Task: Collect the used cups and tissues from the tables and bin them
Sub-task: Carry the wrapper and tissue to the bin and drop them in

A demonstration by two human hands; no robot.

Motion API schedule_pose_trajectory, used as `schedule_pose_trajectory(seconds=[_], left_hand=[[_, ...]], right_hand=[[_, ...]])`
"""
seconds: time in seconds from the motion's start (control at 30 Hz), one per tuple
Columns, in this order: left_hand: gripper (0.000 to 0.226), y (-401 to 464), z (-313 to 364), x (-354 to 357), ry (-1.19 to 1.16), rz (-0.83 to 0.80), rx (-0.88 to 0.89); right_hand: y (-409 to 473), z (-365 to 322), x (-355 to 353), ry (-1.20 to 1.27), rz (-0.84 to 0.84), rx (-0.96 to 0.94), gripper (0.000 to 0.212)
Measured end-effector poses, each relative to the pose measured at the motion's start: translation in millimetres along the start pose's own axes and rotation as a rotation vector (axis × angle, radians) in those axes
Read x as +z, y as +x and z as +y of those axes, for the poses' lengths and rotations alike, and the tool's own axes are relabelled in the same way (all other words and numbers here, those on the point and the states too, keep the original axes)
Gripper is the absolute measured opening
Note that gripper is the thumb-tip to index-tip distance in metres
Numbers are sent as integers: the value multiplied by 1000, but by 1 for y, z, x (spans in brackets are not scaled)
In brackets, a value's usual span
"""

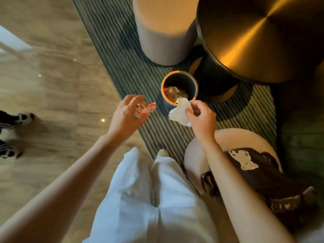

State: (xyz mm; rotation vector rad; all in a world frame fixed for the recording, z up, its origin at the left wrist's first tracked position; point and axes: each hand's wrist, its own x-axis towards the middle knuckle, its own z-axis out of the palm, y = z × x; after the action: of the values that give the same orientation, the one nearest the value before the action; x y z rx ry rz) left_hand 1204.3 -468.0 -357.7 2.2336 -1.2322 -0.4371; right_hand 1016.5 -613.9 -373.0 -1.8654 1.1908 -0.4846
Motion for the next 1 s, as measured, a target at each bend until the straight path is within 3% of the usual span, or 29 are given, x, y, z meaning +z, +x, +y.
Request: schedule_pose_trajectory(seconds=[0.27, 0.5, 0.67, 0.77, 0.87, 1.0], left_hand=[[55, 157, -46, 41, 41, -321, 202], [55, 268, -94, 156, 6, -517, 217], [60, 303, -134, 261, 35, -649, 241], [65, 312, -157, 303, 96, -676, 305], [76, 313, -171, 316, 160, -668, 391], [68, 317, -178, 305, 215, -674, 436]], right_hand=[[70, 27, 52, -51, 204, 215, 19], [107, 83, 109, -68, 338, 436, 14], [135, 137, 149, 67, 433, 496, 27], [151, 169, 174, 67, 433, 532, 23], [163, 193, 195, 43, 444, 579, 18], [183, 207, 218, -13, 448, 646, 18]])
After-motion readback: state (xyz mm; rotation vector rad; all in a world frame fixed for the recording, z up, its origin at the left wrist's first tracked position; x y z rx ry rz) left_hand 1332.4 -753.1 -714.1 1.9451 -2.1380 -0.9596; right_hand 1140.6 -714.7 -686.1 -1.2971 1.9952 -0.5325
